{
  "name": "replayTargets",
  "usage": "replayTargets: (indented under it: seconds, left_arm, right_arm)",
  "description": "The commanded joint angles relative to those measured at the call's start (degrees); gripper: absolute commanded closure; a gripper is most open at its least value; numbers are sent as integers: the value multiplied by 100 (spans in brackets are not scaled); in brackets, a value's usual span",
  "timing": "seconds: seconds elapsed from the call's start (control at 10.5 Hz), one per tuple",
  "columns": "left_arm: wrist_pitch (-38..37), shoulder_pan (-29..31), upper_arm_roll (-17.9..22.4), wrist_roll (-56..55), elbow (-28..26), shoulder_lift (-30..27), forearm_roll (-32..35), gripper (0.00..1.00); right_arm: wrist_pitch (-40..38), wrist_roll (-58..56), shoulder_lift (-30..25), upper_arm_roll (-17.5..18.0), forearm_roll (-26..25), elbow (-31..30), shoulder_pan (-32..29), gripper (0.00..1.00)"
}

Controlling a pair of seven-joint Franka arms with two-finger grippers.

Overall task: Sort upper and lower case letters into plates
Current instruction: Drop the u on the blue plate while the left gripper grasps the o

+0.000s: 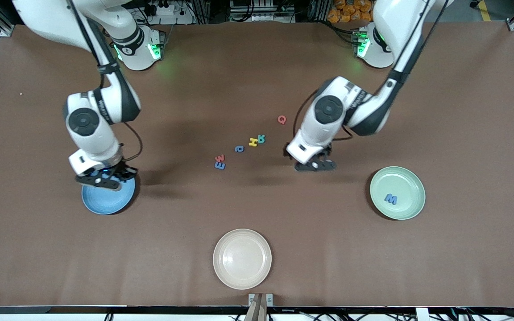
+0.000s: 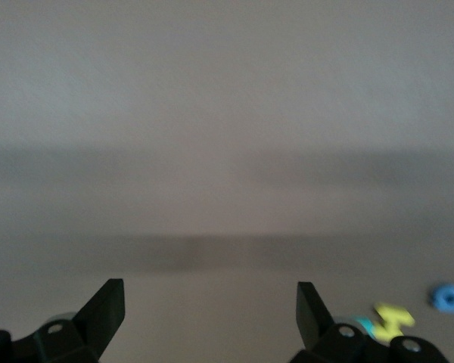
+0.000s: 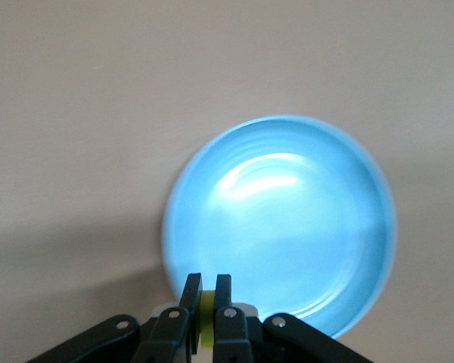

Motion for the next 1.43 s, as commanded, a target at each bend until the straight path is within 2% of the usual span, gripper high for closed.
replayTargets:
  seconds: [0.0, 0.1, 0.19, 0.29, 0.48, 0.76, 0.86, 1.05, 1.34]
  left_arm:
    - [-26, -364, -144, -632, -318, -169, 106, 0]
    - [-26, -593, -118, -835, -353, -134, 106, 0]
    - [-26, -778, -83, -863, -431, -82, 115, 0]
    - [-26, -884, -74, -881, -528, -55, 115, 0]
    - [-9, -1034, -74, -916, -870, -81, 115, 0]
    - [209, -1184, -74, -1539, -1222, -64, 115, 0]
    - [524, -1175, -74, -1731, -1397, -64, 124, 0]
    - [1174, -1166, -74, -1803, -1723, -64, 124, 0]
    - [1415, -1166, -83, -1821, -1812, -55, 124, 0]
  right_arm:
    - [164, -132, 369, 63, -722, 282, -489, 100]
    - [392, -132, 501, 63, -760, 309, -638, 100]
    - [490, -63, 511, 63, -743, 300, -701, 42]
    - [473, 51, 520, 71, -682, 300, -675, 0]
    - [412, 297, 511, 106, -681, 309, -439, 0]
    - [394, 1148, 529, 124, -646, 335, 193, 0]
    - [342, 1412, 581, 202, -411, 335, 448, 0]
    - [341, 1634, 704, 247, 518, 449, 1027, 0]
    - [332, 1887, 914, 247, 1251, 590, 1530, 0]
